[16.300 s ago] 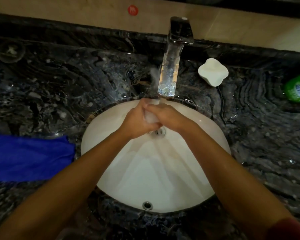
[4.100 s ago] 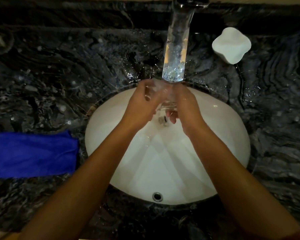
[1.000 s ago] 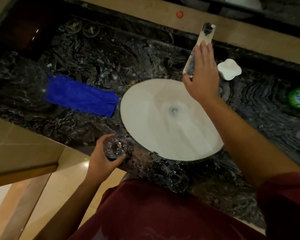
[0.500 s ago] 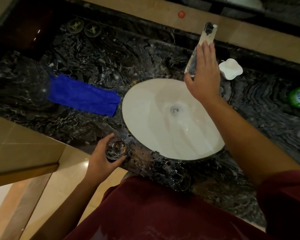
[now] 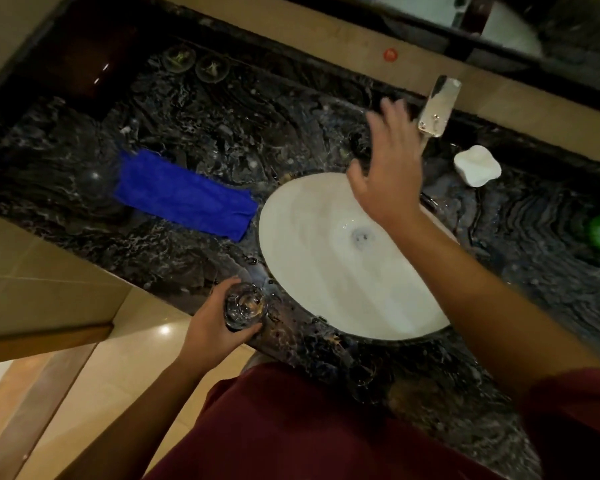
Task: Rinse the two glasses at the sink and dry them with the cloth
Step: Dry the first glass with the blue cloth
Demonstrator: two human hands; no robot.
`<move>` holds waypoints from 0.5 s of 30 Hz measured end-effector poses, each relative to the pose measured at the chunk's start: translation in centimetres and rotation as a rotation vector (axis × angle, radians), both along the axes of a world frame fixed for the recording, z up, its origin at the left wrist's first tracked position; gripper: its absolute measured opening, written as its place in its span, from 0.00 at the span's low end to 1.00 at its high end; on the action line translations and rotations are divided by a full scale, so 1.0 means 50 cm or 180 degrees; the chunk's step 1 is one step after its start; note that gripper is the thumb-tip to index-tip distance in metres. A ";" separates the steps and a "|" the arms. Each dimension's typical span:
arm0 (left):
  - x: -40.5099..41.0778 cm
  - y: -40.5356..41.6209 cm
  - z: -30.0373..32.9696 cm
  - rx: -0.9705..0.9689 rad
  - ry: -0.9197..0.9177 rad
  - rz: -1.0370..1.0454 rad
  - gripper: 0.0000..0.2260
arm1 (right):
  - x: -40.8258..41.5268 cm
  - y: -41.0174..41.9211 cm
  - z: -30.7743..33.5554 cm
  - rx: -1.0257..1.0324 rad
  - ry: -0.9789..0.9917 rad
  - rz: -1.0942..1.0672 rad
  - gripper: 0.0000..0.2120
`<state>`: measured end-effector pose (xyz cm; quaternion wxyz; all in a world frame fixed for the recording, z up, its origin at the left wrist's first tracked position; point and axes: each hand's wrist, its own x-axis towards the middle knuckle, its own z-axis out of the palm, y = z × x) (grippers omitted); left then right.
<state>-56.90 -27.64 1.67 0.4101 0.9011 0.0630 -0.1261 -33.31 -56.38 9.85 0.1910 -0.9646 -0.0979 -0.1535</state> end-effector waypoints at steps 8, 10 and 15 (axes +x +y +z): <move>0.000 0.010 -0.025 -0.0102 -0.0114 -0.0027 0.38 | 0.003 0.286 -0.131 -0.0667 0.1747 0.1802 0.34; 0.002 0.011 -0.028 -0.0145 -0.0106 -0.0025 0.38 | 0.001 0.337 -0.165 -0.0961 0.1876 0.1965 0.32; 0.010 0.004 -0.019 -0.0230 -0.0188 0.0019 0.34 | 0.005 0.397 -0.191 -0.1164 0.1683 0.1529 0.23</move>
